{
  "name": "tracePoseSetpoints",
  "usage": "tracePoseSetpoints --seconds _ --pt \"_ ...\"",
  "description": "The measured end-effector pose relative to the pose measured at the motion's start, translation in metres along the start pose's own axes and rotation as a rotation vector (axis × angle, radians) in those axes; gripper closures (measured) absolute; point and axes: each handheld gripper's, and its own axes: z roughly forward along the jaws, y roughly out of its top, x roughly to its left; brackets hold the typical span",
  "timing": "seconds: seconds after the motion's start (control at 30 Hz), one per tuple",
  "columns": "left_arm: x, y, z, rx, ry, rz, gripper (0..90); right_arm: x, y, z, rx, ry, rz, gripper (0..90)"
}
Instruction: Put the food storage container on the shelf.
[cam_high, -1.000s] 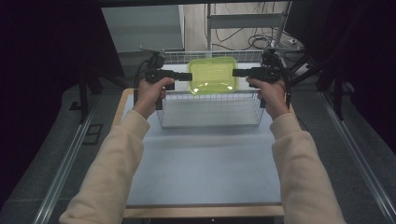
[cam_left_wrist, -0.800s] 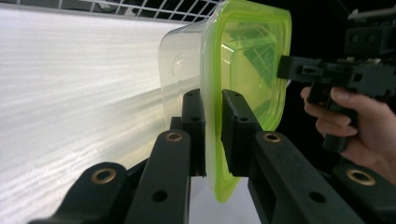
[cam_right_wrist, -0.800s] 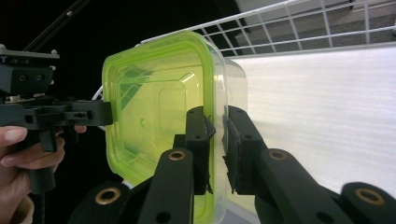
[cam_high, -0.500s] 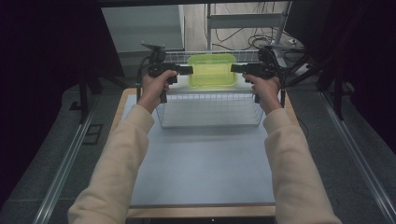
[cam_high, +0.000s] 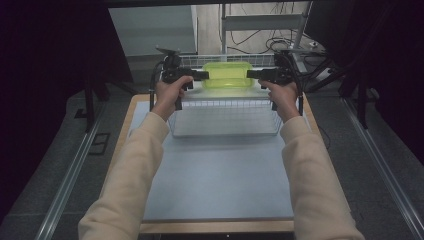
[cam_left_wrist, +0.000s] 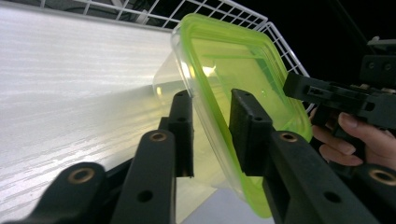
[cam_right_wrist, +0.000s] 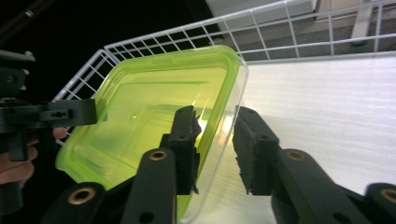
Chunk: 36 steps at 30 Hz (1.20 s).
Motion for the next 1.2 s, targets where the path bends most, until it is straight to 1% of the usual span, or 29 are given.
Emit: tracePoseSetpoints --seconds 0.03,0.07,0.1,0.13,0.17,0.2,0.23,0.27,0.3,0.37,0.43,0.47,0.53,0.6,0.67,0.8,0.87,0.93,1.03,1.07,1.13,1.2 --pt "0.0 -0.001 0.001 -0.008 0.004 0.006 66.5 0.0 0.0 0.001 0.003 -0.007 -0.006 65.2" --pt "-0.002 -0.001 0.001 -0.014 0.016 0.021 65.9 0.0 -0.001 0.001 0.004 -0.006 -0.005 63.8" --pt "-0.002 -0.002 0.002 -0.016 0.022 0.029 63.2 0.0 -0.001 0.001 0.002 -0.012 -0.004 60.2" --pt "-0.003 -0.002 0.003 -0.02 0.027 0.032 57.8 0.0 -0.001 0.001 -0.005 -0.017 -0.008 57.3" --pt "-0.003 -0.001 0.004 -0.019 0.045 0.038 50.6 0.0 0.0 0.0 -0.008 -0.017 -0.012 56.4" --pt "-0.002 -0.001 0.004 -0.019 0.055 0.037 40.4 -0.001 0.001 -0.002 -0.016 -0.022 -0.016 55.1" --pt "-0.002 -0.001 0.005 -0.023 0.052 0.032 33.9 -0.001 0.001 -0.004 -0.028 -0.024 -0.016 53.8" --pt "-0.001 -0.001 0.004 -0.029 0.042 0.037 30.8 -0.002 0.001 -0.005 -0.035 -0.02 -0.015 52.8" --pt "-0.002 0.0 0.004 -0.035 0.039 0.03 26.9 -0.002 0.002 -0.007 -0.04 -0.017 -0.016 50.9" --pt "-0.004 0.0 0.0 -0.065 0.024 0.037 22.7 -0.003 0.001 -0.01 -0.048 -0.017 -0.025 48.2" --pt "-0.008 0.001 -0.004 -0.083 0.029 0.062 21.7 -0.004 0.0 -0.013 -0.058 -0.012 -0.032 46.7" --pt "-0.01 0.001 -0.007 -0.087 0.021 0.074 20.9 -0.003 0.0 -0.015 -0.064 -0.006 -0.031 45.3" --pt "-0.014 0.001 -0.01 -0.093 0.021 0.091 20.4 -0.002 0.0 -0.019 -0.066 0.017 -0.032 43.1" --pt "-0.018 -0.001 -0.013 -0.083 0.033 0.121 20.4 0.001 0.0 -0.022 -0.071 0.025 -0.046 42.1" --pt "-0.02 -0.002 -0.017 -0.072 0.04 0.138 20.7 0.003 -0.001 -0.025 -0.076 0.035 -0.058 41.2" --pt "-0.024 -0.006 -0.025 -0.067 0.047 0.167 21.1 0.01 -0.004 -0.031 -0.078 0.064 -0.083 37.5" --pt "-0.028 -0.011 -0.033 -0.073 0.053 0.184 21.7 0.012 -0.007 -0.035 -0.073 0.082 -0.092 35.4" --pt "-0.031 -0.017 -0.043 -0.085 0.046 0.2 22.8 0.015 -0.009 -0.04 -0.071 0.093 -0.107 34.1" --pt "-0.036 -0.027 -0.054 -0.108 0.029 0.206 23.1 0.018 -0.016 -0.051 -0.082 0.117 -0.132 31.3" --pt "-0.038 -0.031 -0.058 -0.108 0.029 0.218 23.1 0.018 -0.019 -0.054 -0.083 0.127 -0.135 30.6" --pt "-0.04 -0.037 -0.063 -0.1 0.031 0.225 23.2 0.019 -0.025 -0.059 -0.087 0.138 -0.146 29.6" --pt "-0.042 -0.047 -0.068 -0.092 0.037 0.208 23.8 0.019 -0.032 -0.063 -0.088 0.147 -0.154 28.6"
